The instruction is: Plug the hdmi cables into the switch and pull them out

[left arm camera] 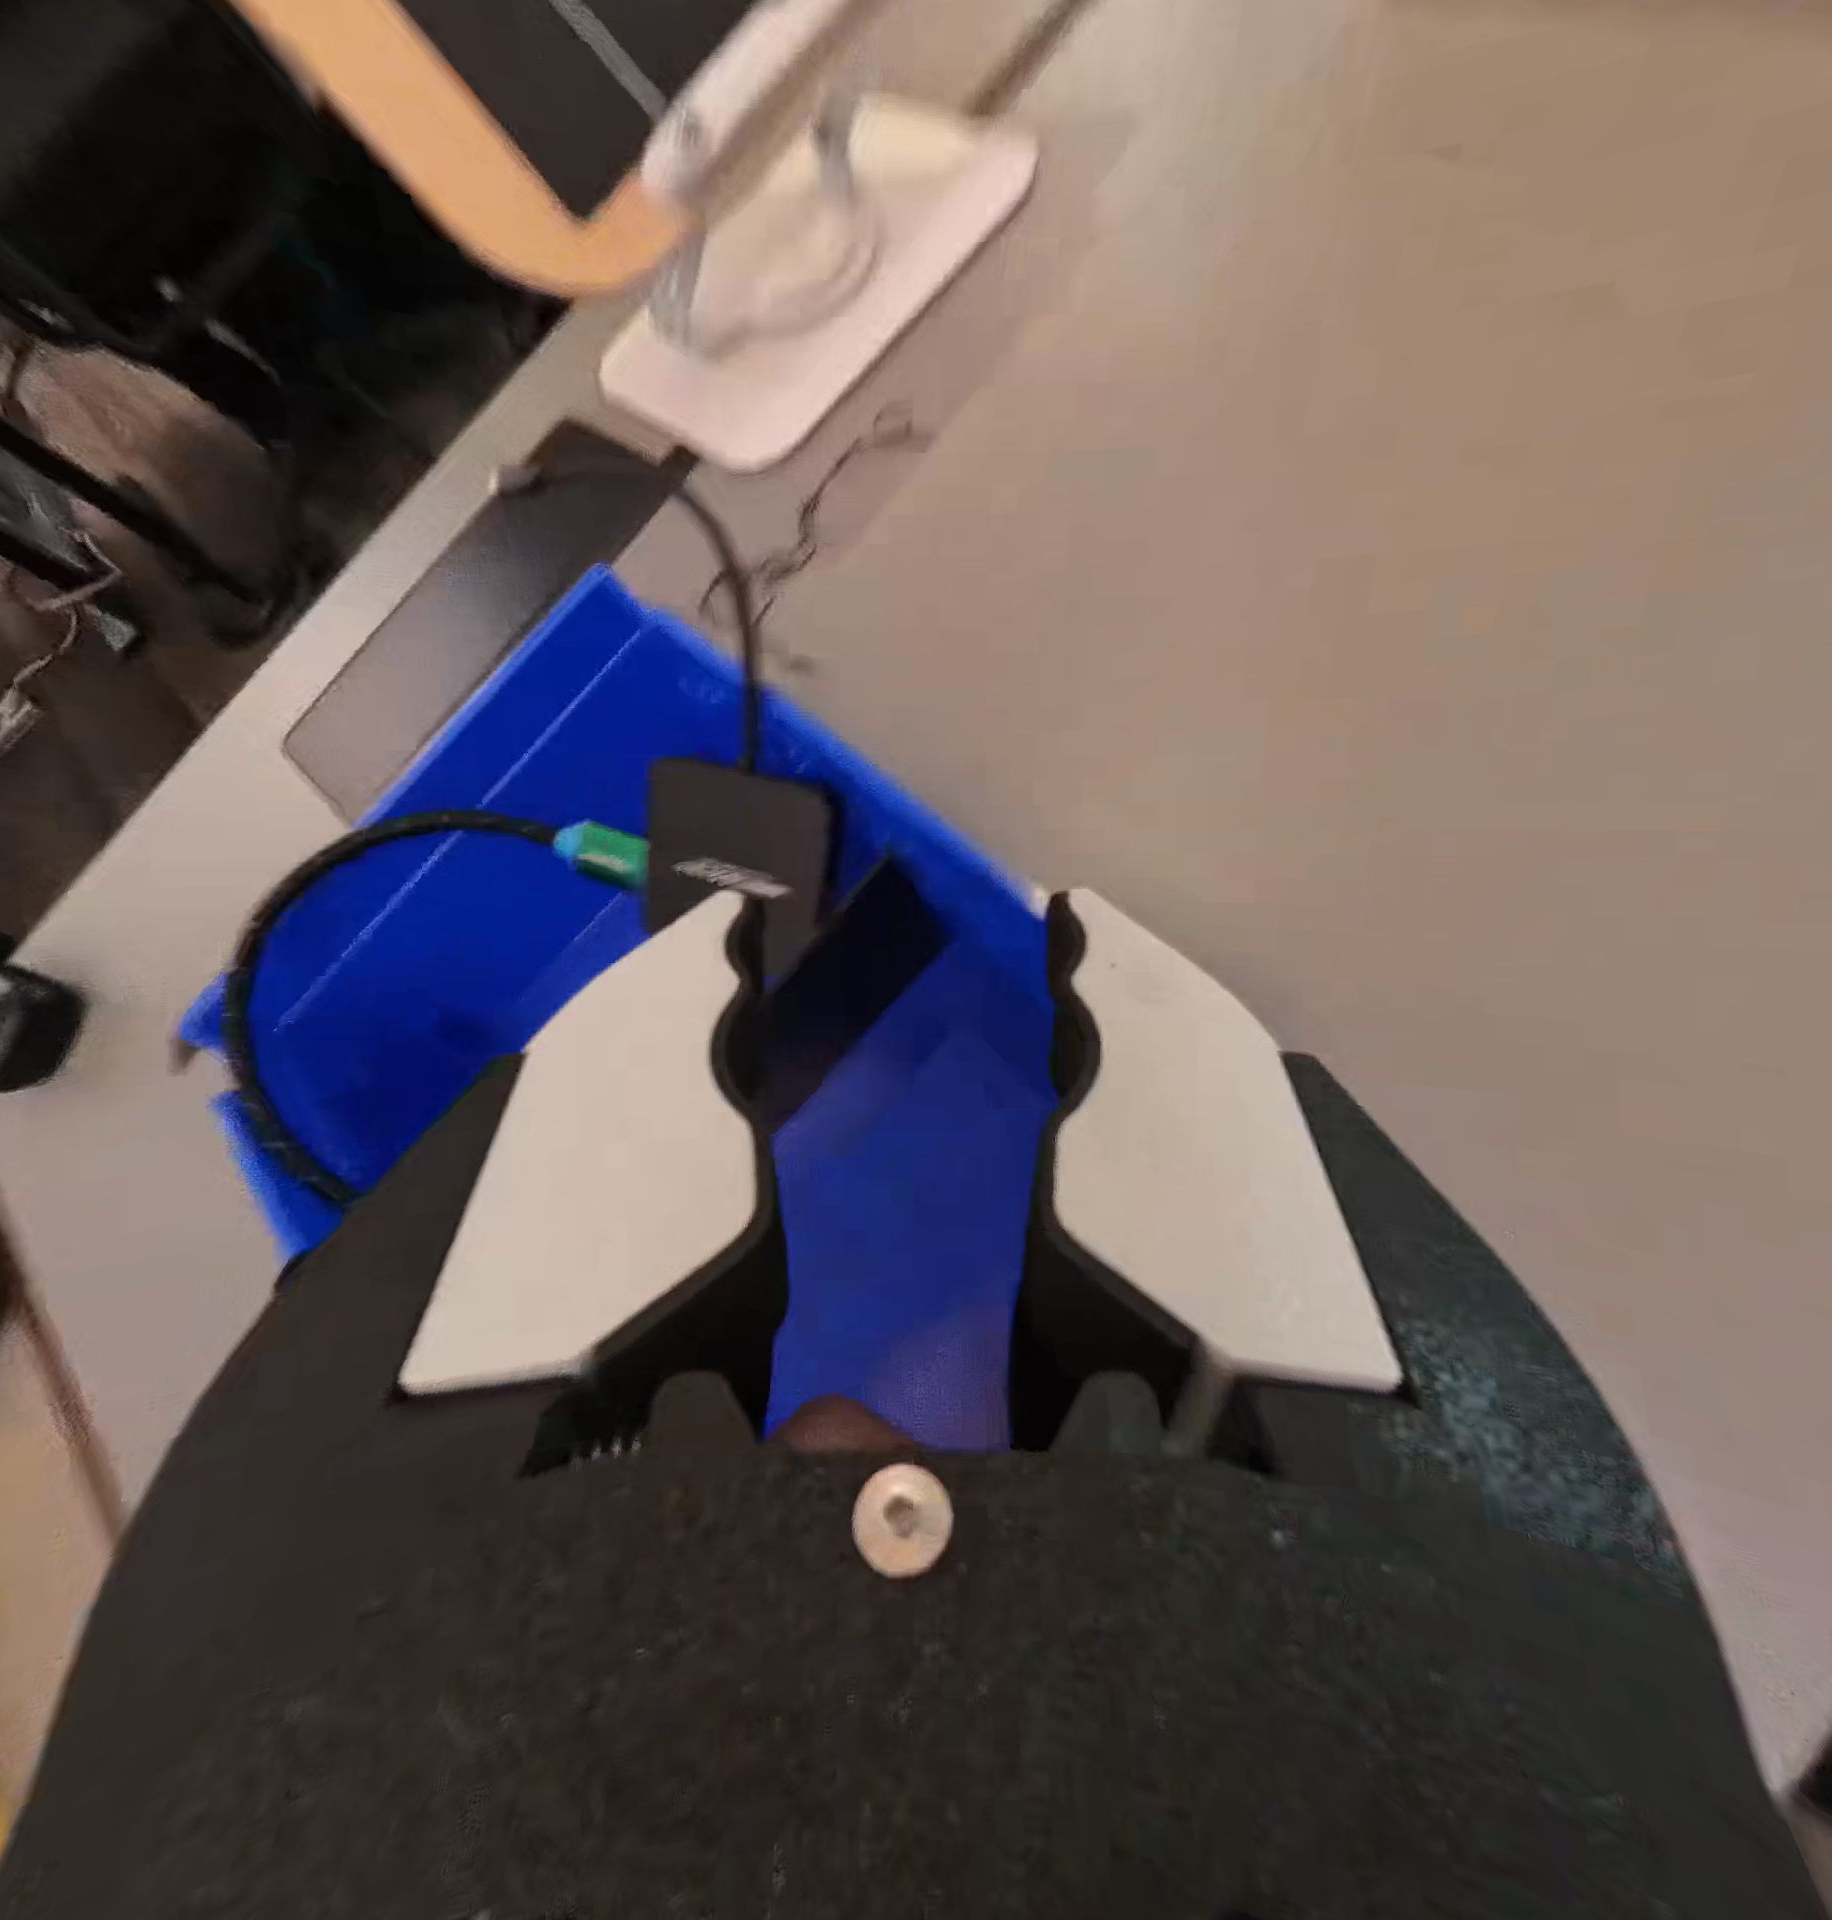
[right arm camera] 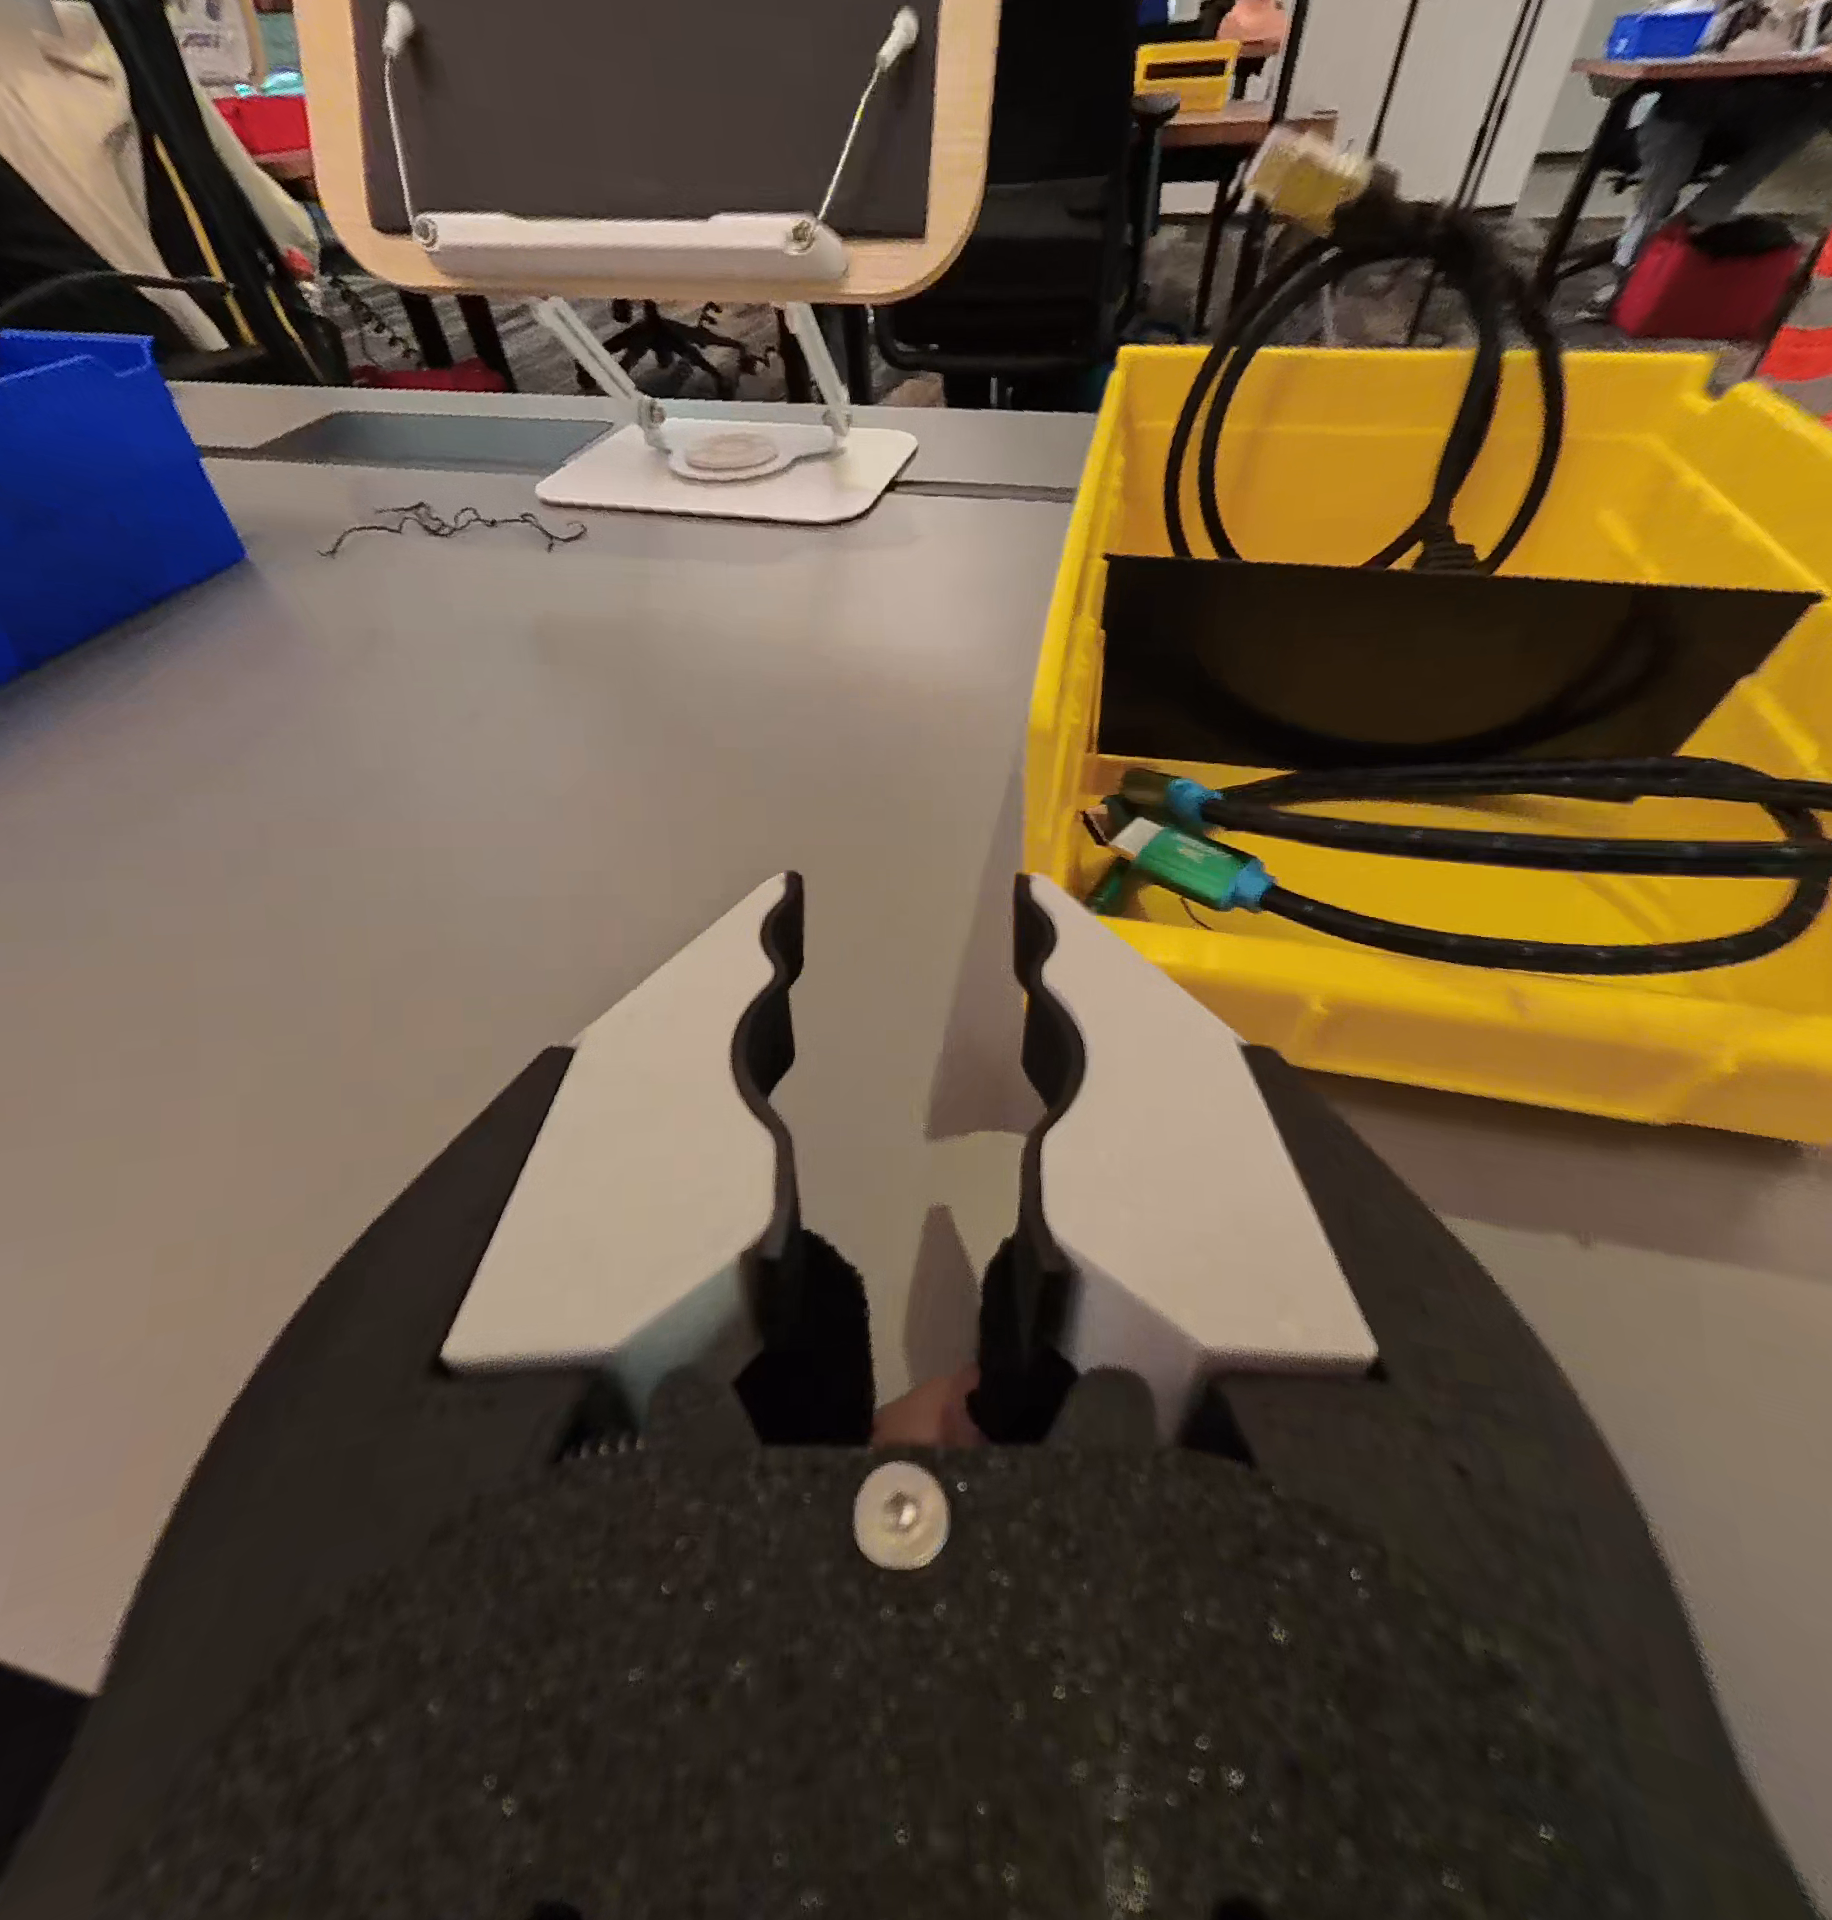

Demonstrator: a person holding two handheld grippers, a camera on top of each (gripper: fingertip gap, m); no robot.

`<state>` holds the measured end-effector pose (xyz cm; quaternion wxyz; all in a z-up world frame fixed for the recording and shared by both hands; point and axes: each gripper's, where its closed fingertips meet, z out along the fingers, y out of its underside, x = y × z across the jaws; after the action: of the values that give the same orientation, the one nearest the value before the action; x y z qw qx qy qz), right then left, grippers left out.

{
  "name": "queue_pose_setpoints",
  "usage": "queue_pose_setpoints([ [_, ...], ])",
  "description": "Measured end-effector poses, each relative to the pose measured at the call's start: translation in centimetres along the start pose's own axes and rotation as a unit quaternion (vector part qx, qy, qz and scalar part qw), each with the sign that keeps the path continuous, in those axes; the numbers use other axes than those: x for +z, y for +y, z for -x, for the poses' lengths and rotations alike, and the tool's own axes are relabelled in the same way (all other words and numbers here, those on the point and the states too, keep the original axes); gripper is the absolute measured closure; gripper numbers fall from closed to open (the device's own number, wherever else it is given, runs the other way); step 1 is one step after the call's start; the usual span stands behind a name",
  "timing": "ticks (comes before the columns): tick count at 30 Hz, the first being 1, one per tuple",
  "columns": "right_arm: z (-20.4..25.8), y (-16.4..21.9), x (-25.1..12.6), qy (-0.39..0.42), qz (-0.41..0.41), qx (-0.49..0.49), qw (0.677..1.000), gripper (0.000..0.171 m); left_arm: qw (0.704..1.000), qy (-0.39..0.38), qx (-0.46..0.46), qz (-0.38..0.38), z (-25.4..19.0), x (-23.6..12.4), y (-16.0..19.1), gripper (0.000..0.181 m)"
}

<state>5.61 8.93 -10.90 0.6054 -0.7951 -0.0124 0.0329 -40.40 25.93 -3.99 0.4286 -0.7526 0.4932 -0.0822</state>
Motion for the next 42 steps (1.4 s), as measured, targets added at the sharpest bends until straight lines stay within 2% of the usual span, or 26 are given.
queue_pose_setpoints([
  [3, 0.5, 0.2, 1.0, -0.018, 0.010, 0.015, 1.000, 0.131, 0.995, 0.028, 0.053, 0.083, 3.5, 3.5, 1.1, 0.119],
  [7, 0.7, -0.1, 1.7, -0.028, 0.010, 0.027, 0.999, 0.131, 0.985, 0.090, 0.061, 0.131, 4.9, 7.6, 0.7, 0.114],
  [12, 1.4, -0.3, 2.3, -0.048, 0.008, 0.038, 0.998, 0.131, 0.958, 0.184, 0.063, 0.212, 4.4, 9.5, 2.4, 0.112],
  [16, 1.6, 0.0, 2.6, -0.054, 0.015, 0.038, 0.998, 0.131, 0.949, 0.201, 0.058, 0.237, 4.8, 10.5, 3.2, 0.113],
  [21, 1.9, 0.0, 2.4, -0.062, 0.017, 0.042, 0.997, 0.131, 0.941, 0.152, 0.115, 0.279, 5.3, 11.7, 4.9, 0.113],
  [25, 2.1, 0.0, 2.5, -0.061, 0.017, 0.038, 0.997, 0.131, 0.949, 0.086, 0.153, 0.260, 6.4, 11.4, 4.3, 0.114],
  [29, 2.2, -0.2, 2.4, -0.060, 0.011, 0.033, 0.998, 0.131, 0.968, -0.003, 0.170, 0.184, 8.1, 9.3, 0.4, 0.114],
  [31, 2.4, -0.4, 2.3, -0.060, 0.006, 0.025, 0.998, 0.131, 0.964, -0.069, 0.209, 0.146, 8.7, 7.6, -2.5, 0.114],
  [33, 2.9, -0.8, 2.2, -0.064, -0.006, 0.017, 0.998, 0.131, 0.947, -0.139, 0.266, 0.113, 8.5, 5.7, -5.8, 0.114],
  [36, 4.3, -1.5, 2.0, -0.085, -0.022, 0.010, 0.996, 0.131, 0.912, -0.215, 0.344, 0.062, 5.5, 3.1, -11.0, 0.114],
  [39, 7.2, -3.0, 1.7, -0.130, -0.038, -0.004, 0.991, 0.131, 0.865, -0.274, 0.420, 0.017, 0.5, 1.2, -15.5, 0.115],
  [42, 11.7, -6.0, 1.0, -0.198, -0.069, -0.005, 0.978, 0.131, 0.836, -0.292, 0.463, -0.027, -6.0, 0.8, -18.2, 0.114],
])
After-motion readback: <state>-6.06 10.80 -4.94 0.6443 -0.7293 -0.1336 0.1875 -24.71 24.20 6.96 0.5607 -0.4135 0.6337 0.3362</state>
